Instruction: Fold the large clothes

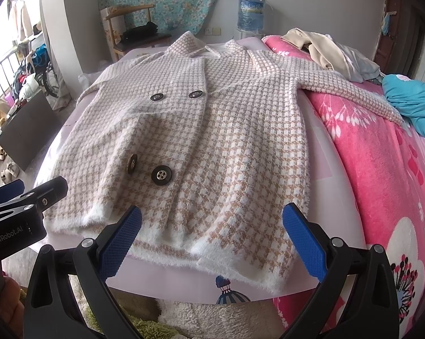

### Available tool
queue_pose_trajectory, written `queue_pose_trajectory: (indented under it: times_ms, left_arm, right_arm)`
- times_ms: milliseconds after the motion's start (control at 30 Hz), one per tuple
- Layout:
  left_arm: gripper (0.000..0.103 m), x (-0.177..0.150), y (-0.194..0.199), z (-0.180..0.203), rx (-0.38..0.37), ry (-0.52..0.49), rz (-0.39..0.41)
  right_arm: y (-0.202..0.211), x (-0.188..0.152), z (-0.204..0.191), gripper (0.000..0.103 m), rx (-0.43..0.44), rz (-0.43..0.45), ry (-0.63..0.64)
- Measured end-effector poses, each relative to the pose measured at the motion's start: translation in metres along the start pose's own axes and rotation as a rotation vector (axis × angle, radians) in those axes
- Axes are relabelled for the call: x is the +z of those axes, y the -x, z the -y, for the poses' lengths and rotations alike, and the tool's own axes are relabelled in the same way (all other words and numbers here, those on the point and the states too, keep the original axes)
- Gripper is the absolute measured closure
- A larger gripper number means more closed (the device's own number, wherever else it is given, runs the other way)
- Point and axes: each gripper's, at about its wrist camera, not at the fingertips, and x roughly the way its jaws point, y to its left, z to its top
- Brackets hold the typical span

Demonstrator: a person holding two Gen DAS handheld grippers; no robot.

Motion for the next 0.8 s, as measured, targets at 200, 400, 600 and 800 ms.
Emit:
queue_pose_trajectory:
  times_ms: [200,400,600,800]
  left_arm:
    - [0.008,0.0001,-0.0002,0.0057,0.002,0.000,0.006]
    - [0.008,0.0001,0.0002,0.0058,0.001,0.002,0.005]
    - [0.008,0.0003,0.0001,0.0053,0.001,0.001,0.004]
    - [0.008,0.0003,0.0001,0.0051,0.001,0.002,0.004]
  right_arm:
    - [0.0008,-0.0001,0.0006,0.005,-0.001,0.005,0.000]
    - [0.0014,0.0003,0.0006,0.005,0.000,0.004,0.000]
    - [0.0015,0.0000,-0.0001,0.005,-0.001,0.006,0.000]
    - [0.0016,-0.0001,0.0000,0.005,-0.001,0.005,0.000]
